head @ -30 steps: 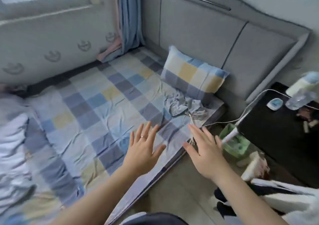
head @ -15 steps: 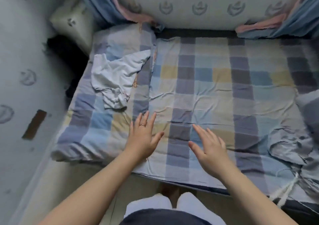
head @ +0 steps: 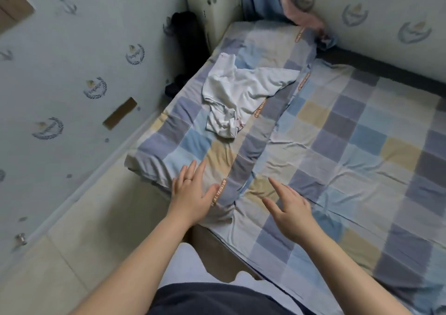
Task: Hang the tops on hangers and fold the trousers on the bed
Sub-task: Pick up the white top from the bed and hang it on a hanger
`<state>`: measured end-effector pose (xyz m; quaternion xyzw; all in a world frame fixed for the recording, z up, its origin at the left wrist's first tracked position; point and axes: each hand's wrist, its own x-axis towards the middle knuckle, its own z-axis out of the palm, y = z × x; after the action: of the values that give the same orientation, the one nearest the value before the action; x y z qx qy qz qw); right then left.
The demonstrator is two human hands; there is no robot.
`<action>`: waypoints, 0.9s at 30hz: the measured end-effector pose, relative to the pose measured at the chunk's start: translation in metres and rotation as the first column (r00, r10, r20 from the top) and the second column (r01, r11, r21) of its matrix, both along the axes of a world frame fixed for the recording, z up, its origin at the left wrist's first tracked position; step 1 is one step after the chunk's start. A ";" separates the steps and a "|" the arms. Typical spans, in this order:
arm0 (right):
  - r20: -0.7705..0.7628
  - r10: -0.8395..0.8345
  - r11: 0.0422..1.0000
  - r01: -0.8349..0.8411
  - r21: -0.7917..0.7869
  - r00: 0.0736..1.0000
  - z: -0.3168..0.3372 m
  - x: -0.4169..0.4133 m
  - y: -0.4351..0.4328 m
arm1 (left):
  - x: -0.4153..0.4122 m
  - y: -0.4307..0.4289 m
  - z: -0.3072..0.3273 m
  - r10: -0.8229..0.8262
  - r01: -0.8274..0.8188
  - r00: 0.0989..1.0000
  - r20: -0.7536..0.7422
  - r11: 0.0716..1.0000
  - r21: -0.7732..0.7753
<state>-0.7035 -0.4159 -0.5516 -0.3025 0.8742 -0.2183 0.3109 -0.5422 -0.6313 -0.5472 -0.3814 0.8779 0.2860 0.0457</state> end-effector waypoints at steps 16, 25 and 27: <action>-0.078 -0.057 0.968 0.075 0.241 0.995 -0.063 0.005 -0.332 | -0.034 -0.323 -0.082 -0.476 0.455 0.855 0.206 0.879 0.142; -0.132 -0.130 0.934 0.166 0.317 0.983 -0.226 -0.066 -0.391 | -0.103 -0.391 -0.248 -0.582 0.562 0.769 0.265 0.813 0.153; -0.128 -0.125 0.928 0.161 0.337 0.984 -0.269 -0.084 -0.395 | -0.123 -0.393 -0.292 -0.612 0.593 0.734 0.293 0.789 0.163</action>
<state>-0.7879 -0.8105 -0.8210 -0.1897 0.9336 -0.0675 0.2965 -0.6651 -1.0243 -0.8388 -0.1175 0.9244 0.2131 0.2936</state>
